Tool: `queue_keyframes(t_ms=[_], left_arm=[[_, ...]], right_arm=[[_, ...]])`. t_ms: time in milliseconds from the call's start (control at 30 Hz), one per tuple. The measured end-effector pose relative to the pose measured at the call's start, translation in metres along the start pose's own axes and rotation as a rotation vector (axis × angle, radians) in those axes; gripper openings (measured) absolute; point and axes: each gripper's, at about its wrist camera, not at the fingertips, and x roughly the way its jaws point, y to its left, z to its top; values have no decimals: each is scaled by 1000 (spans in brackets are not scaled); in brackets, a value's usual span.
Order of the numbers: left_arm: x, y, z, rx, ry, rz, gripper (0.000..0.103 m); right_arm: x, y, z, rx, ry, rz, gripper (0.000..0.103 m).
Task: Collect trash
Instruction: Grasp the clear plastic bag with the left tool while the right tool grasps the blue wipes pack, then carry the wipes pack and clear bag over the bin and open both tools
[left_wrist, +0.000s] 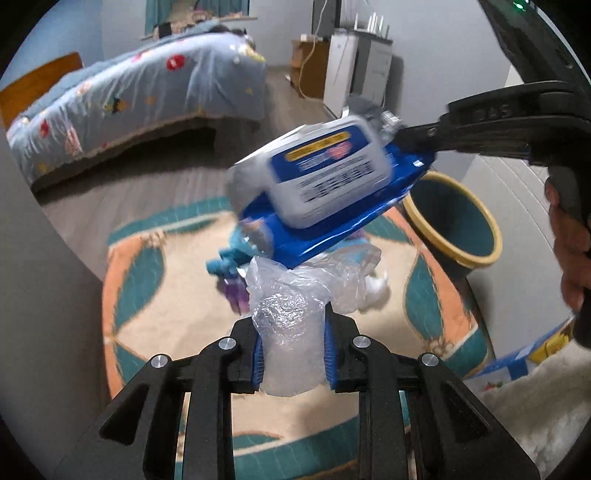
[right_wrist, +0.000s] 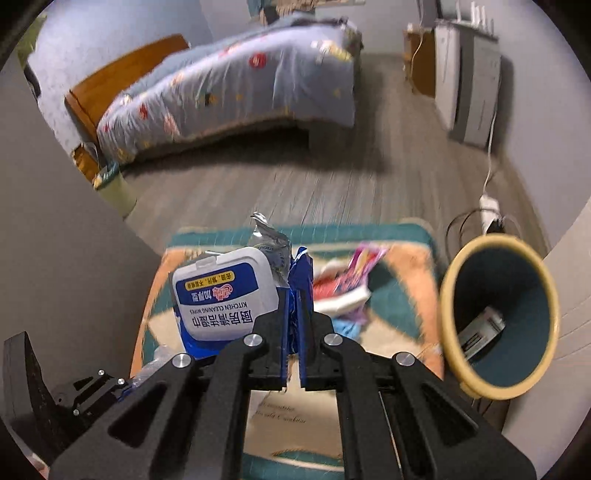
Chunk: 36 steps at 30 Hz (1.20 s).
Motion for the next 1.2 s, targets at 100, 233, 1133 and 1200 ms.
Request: queue_keyframes(t_ms=[100,233,1133,1200], left_arm=[[-4,0,7,18,-23,20,26],[-5,-2,12,32,-40,26,26],[43,-107,127,233,-120,-115,26],[53,-118,131,234,-115,-135,26]], right_arm=[[-15,-13,9,10,-50,-13,3],[-29,-33,18,22,-93,-44,3],[-41,-186,26,167,-96,-227,3],[-43,-202,24,195,-97,-245,3]])
